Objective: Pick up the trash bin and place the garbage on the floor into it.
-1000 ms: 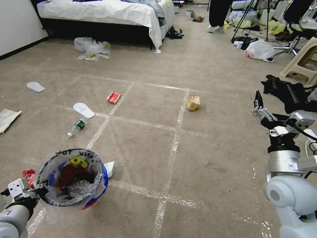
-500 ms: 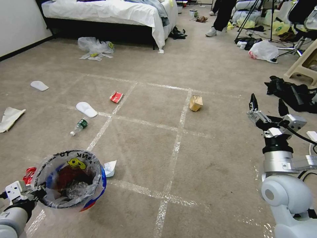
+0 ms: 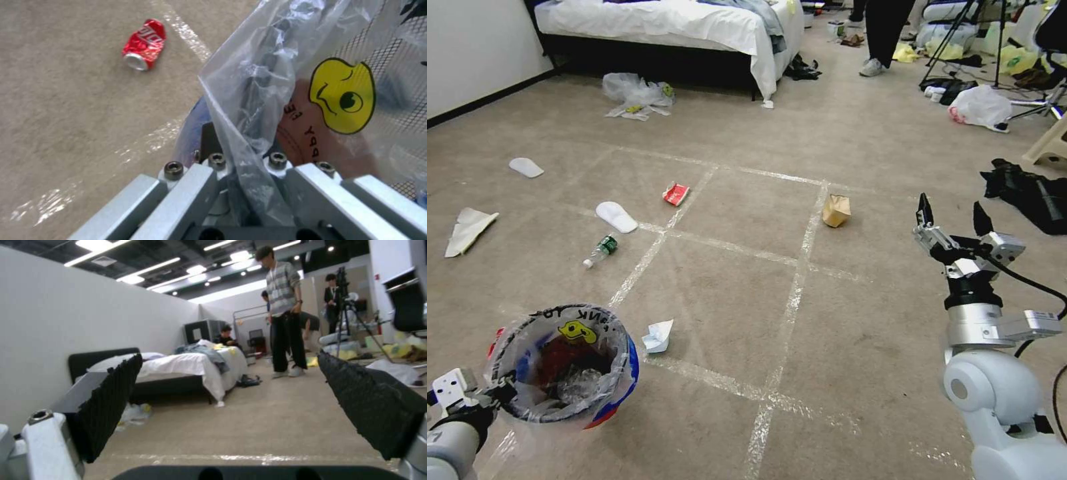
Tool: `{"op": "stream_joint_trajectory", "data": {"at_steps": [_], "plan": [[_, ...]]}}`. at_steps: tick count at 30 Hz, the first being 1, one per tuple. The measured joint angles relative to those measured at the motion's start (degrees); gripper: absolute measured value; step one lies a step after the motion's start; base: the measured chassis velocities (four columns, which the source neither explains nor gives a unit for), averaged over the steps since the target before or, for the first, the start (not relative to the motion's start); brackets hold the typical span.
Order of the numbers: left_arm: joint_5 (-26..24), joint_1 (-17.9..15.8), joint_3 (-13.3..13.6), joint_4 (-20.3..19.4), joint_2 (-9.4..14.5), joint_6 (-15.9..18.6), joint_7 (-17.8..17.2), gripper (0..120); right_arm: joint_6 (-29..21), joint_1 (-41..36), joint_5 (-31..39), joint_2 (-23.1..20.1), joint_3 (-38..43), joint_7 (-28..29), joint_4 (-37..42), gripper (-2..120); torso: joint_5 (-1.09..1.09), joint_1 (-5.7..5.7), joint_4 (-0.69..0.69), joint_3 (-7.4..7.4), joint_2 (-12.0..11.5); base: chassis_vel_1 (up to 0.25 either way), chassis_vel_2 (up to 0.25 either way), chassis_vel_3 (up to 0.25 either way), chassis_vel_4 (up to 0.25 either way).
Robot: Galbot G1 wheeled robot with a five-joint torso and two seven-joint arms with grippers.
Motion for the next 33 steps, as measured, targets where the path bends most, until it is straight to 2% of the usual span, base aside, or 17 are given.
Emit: {"op": "stream_joint_trajectory", "data": {"at_steps": [13,23,33], "plan": [[-0.37,-0.12,-0.82,0.04,-0.13,-0.05,0.10,1,0.22,0.38,-0.34,-0.08,-0.64,-0.08,-0.93,100,0.00,0.00,-0.01,0.00,0.00,0.004,0.008,0.005,0.004],[-2.83,-0.28,-3.33,-0.11,0.20,-0.04,-0.13,1,0.60,-0.60,-0.79,0.19,-1.51,-0.19,-1.00,100,0.00,0.00,0.00,0.00,0.00,0.016,0.011,0.011,0.010],[-3.65,-0.32,-3.68,-0.32,-0.04,0.06,-0.29,1,0.58,-1.70,-0.97,0.37,-2.40,-0.17,-0.29,100,0.00,0.00,-0.01,0.00,0.00,0.008,0.006,0.010,0.010]]}}
